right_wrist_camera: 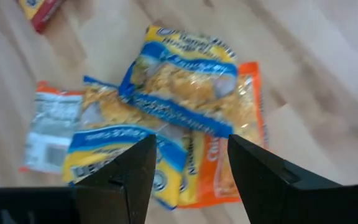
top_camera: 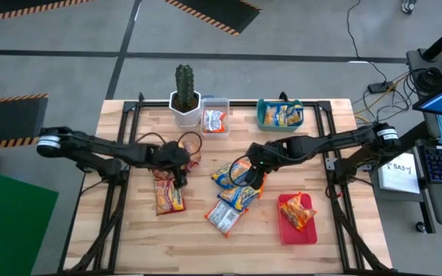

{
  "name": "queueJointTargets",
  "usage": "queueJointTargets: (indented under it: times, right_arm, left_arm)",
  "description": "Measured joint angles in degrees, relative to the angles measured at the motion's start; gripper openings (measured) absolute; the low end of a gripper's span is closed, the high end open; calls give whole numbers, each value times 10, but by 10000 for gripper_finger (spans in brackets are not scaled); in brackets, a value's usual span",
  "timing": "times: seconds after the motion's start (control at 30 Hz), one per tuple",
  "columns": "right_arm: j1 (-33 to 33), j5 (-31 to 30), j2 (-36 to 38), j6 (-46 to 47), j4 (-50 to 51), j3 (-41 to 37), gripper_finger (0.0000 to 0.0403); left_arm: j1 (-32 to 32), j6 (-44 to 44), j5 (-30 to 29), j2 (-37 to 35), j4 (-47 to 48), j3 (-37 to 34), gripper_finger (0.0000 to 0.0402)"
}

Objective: Sort Maruchan noodles
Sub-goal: Put the orange noodle pack into the transparent bin

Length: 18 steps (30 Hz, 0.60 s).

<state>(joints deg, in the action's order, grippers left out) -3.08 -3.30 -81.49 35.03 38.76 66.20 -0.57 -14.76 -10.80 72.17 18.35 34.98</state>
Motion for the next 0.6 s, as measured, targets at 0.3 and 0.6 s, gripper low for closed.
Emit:
queueJointTargets:
  times: [0.3,0.6]
  right_arm:
    - [0,-43,0,-23,-1,-21,189]
    - [0,-60,0,-4,-31,-83,189]
  left_arm:
    - [3,143,-8,71,-100,0,164]
    - [3,158,-56,142,-137,0,164]
